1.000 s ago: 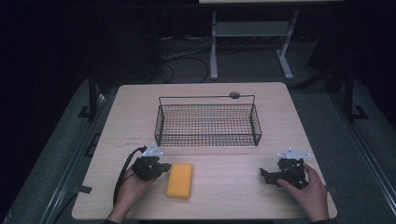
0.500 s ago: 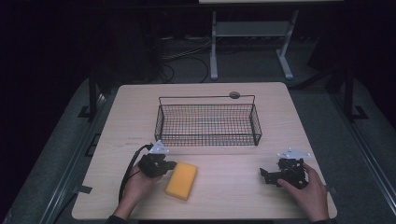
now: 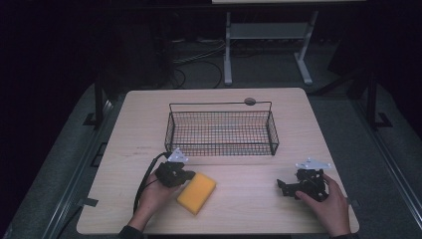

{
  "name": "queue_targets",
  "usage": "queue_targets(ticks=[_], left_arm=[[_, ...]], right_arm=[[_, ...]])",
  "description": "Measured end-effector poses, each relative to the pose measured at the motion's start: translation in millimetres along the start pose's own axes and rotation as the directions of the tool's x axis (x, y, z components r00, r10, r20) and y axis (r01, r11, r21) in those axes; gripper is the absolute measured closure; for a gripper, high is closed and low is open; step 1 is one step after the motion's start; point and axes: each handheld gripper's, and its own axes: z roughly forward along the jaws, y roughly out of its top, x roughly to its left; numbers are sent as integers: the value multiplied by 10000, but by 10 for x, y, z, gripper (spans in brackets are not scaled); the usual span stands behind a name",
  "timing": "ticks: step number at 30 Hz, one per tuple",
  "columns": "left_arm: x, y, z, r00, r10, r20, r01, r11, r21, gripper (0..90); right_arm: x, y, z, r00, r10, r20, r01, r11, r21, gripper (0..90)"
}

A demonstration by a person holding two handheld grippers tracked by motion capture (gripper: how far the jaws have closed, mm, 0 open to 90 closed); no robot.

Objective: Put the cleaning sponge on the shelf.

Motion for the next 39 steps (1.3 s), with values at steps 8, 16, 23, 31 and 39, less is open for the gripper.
queue_targets(ticks=[8,16,23,31,39], left_arm=[[-42,85,73,9997,179,159,-180,9998,38,897],[-92,164,141,9990,350,266,-349,9994,-51,897],[-159,245,211,9972,601,450,-600,9982,-31,897],[-167,258,227,9964,636,563,-638,9980,15,896],[-90,228,108,9981,479,391,-479,9989,-12,815]], right_arm=[[0,0,0,10000,5,-1,-5,10000,2,0],[0,0,0,10000,-4,-2,4,10000,-3,0],[2,0,0,10000,21,4,-21,10000,6,0],[1,0,0,10000,19,-2,-19,10000,2,0],[0,0,0,10000,4,0,-4,10000,-3,0]])
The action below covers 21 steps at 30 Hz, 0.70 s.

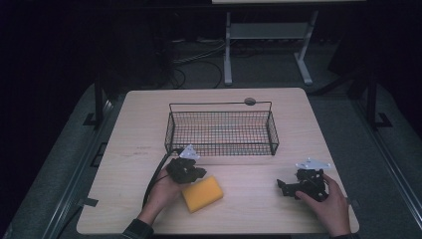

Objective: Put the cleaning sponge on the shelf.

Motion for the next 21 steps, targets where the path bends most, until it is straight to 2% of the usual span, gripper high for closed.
queue_targets(ticks=[4,6,8,11,12,15,21], left_arm=[[24,-18,-63,9999,-118,4,118,9998,155,709],[32,-29,-83,9998,-191,62,190,9996,194,624],[35,-38,-104,9998,-221,20,221,9994,250,605],[30,-46,-128,9997,-257,17,256,9988,413,536],[29,-48,-139,9997,-225,19,224,9983,540,478],[18,-56,-179,9997,-207,105,199,9970,742,429],[-32,-47,-258,9998,-147,107,137,9962,858,299]], right_arm=[[0,0,0,10000,4,2,-4,10000,2,0],[1,0,0,10000,6,1,-6,10000,5,0],[0,0,0,10000,2,2,-2,10000,2,0],[0,0,0,10000,6,-1,-6,10000,4,0],[0,0,0,10000,6,-1,-6,10000,2,0],[1,0,0,10000,7,-1,-7,10000,4,0],[1,0,0,10000,7,-2,-7,10000,3,0]])
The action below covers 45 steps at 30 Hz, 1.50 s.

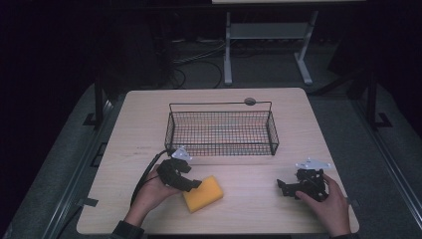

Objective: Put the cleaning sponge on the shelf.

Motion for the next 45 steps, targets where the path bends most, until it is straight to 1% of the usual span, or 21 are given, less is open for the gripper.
queue_targets(ticks=[3,5,7,8,10,16,19,22,23,24,26,33,35,36,37,39,40,41,44,45], left_arm=[[-37,6,-23,10000,65,14,-65,9999,137,243],[-71,11,-29,9998,200,-69,-198,9993,305,168],[-103,17,-31,9995,261,-152,-254,9986,464,128],[-120,21,-33,9994,296,-187,-286,9982,530,126],[-154,30,-33,9992,401,-76,-396,9971,650,124],[-267,53,-24,9975,697,63,-700,9922,1028,124],[-307,59,1,9971,759,60,-760,9906,1134,125],[-331,59,43,9965,832,113,-839,9869,1376,129],[-343,59,54,9969,779,113,-787,9876,1359,129],[-347,63,60,9960,892,104,-898,9855,1440,130],[-373,71,80,9964,841,114,-849,9860,1434,130],[-443,100,166,9932,1149,206,-1167,9771,1781,130],[-461,103,194,9932,1144,198,-1161,9764,1820,132],[-464,106,205,9922,1231,195,-1246,9741,1887,132],[-472,108,219,9923,1231,147,-1237,9744,1877,132],[-481,114,246,9918,1273,140,-1275,9724,1955,132],[-481,117,258,9907,1358,111,-1352,9698,2030,132],[-489,117,275,9910,1332,104,-1325,9699,2043,132],[-490,123,307,9886,1498,159,-1495,9628,2250,138],[-485,127,312,9865,1629,184,-1626,9572,2394,145]], right_arm=[[0,0,0,10000,0,2,0,10000,1,0],[0,0,0,10000,0,1,0,10000,2,0],[0,0,0,10000,1,0,-1,10000,1,0],[0,0,0,10000,0,3,0,10000,-1,0],[0,0,0,10000,0,2,0,10000,-1,0],[0,0,0,10000,4,2,-4,10000,1,0],[0,0,0,10000,4,3,-4,10000,2,0],[0,0,0,10000,4,1,-4,10000,2,0],[0,0,0,10000,6,1,-6,10000,2,0],[0,0,0,10000,6,2,-6,10000,2,0],[0,0,0,10000,4,2,-4,10000,2,0],[0,0,0,10000,5,3,-5,10000,0,0],[0,0,0,10000,4,2,-4,10000,0,0],[0,0,0,10000,3,2,-3,10000,2,0],[0,0,0,10000,5,3,-5,10000,1,0],[0,0,0,10000,2,2,-2,10000,0,0],[0,0,0,10000,3,1,-3,10000,2,0],[0,0,0,10000,3,0,-3,10000,0,0],[0,0,0,10000,2,-1,-2,10000,1,0],[0,0,0,10000,3,0,-3,10000,1,0]])
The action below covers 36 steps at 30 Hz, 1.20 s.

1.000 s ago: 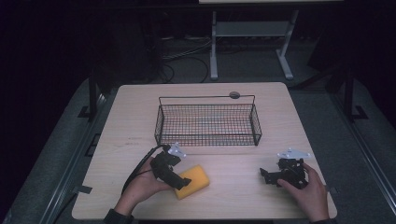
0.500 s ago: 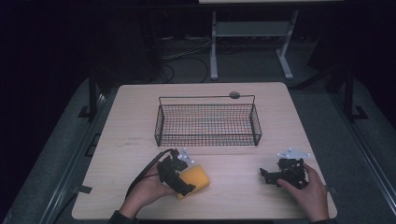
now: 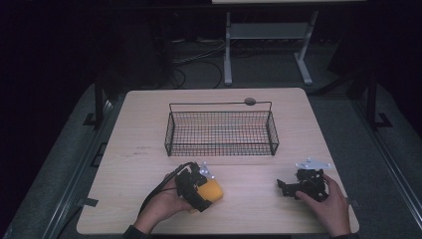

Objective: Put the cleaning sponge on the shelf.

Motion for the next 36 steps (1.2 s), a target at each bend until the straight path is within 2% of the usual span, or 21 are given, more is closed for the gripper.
queue_targets(ticks=[2,4,12,17,36], left_arm=[[-14,5,26,9999,-122,-20,122,9999,-57,145],[-7,10,33,10000,43,-83,-42,9999,101,145],[-10,18,78,9998,78,-183,-73,9996,276,152],[-12,23,72,9996,167,-213,-162,9995,254,208],[7,14,45,10000,19,-32,-19,10000,91,236]], right_arm=[[0,0,0,10000,-2,0,2,10000,-1,0],[0,0,0,10000,1,0,-1,10000,1,0],[0,0,0,10000,0,0,0,10000,0,0],[0,0,0,10000,1,1,-1,10000,0,0],[-1,0,0,10000,-2,-1,2,10000,-3,0]])
